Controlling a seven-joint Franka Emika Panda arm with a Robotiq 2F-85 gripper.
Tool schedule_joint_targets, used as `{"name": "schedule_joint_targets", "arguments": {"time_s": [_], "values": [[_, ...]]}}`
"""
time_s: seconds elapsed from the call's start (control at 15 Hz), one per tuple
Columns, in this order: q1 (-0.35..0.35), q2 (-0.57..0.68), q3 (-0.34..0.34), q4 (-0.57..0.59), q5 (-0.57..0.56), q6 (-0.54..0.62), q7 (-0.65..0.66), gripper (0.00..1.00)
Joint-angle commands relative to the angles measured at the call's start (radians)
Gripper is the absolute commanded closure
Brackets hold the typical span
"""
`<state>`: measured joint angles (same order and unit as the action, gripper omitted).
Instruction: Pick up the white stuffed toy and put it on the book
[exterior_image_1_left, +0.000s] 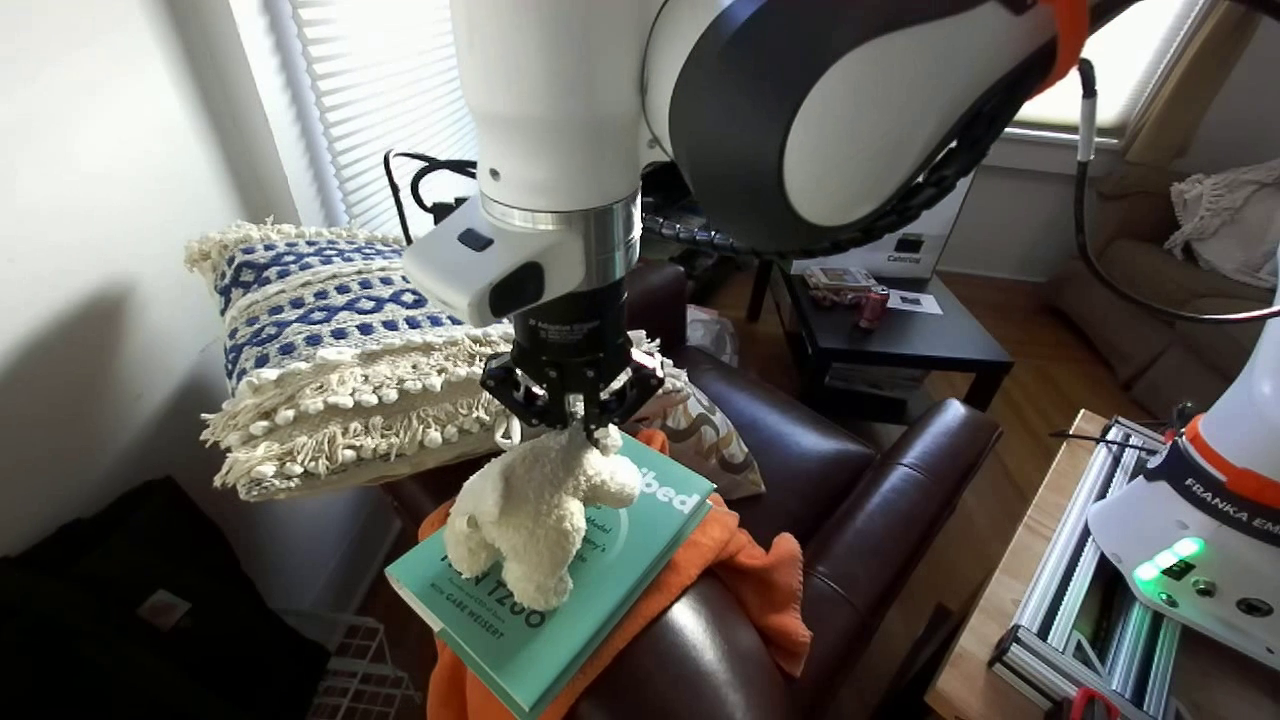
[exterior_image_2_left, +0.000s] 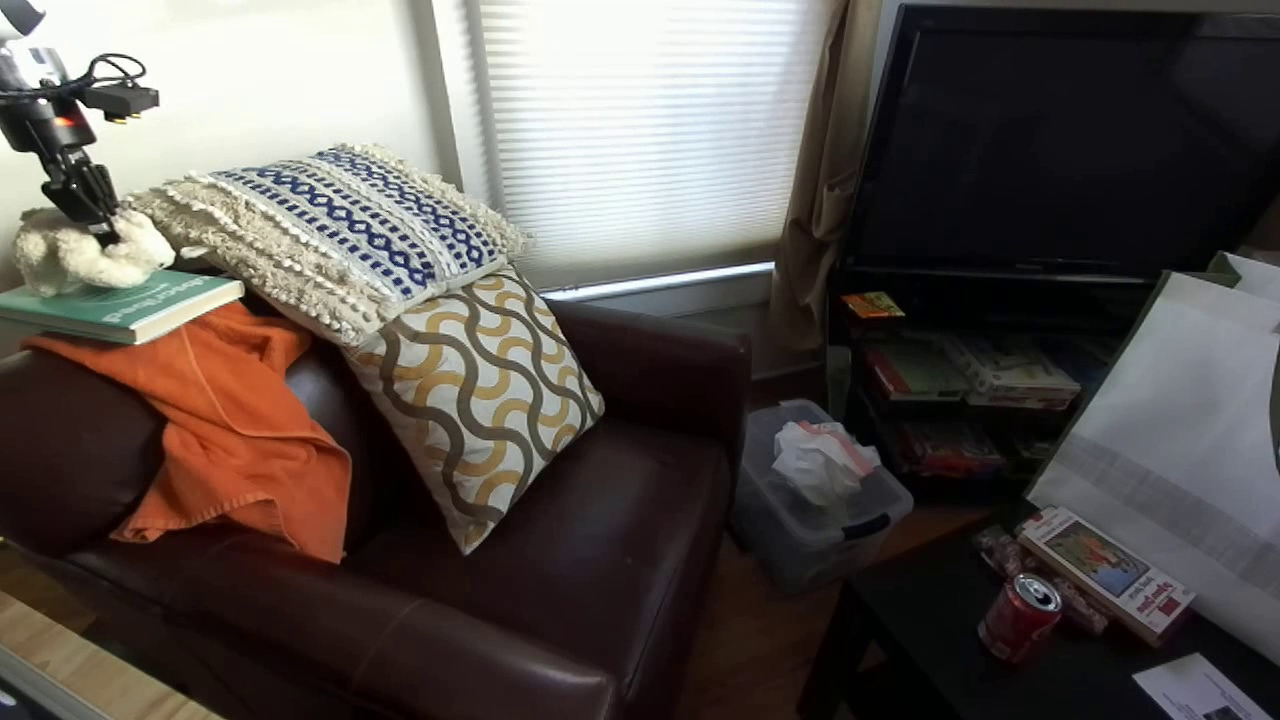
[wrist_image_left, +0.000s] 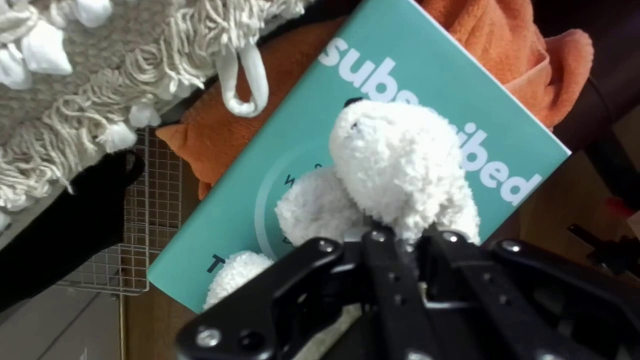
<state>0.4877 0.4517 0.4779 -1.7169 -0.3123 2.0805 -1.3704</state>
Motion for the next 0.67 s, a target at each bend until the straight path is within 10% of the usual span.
{"name": "schedule_joint_targets", "arguments": {"time_s": [0.0,0.6], "values": [[0.000,-0.020,-0.002,-0.029,0.044,-0.032,-0.012,0.61],[0.003,-0.337,-0.010,-0.231,0.036,-0.074,0.271,0.00]]}}
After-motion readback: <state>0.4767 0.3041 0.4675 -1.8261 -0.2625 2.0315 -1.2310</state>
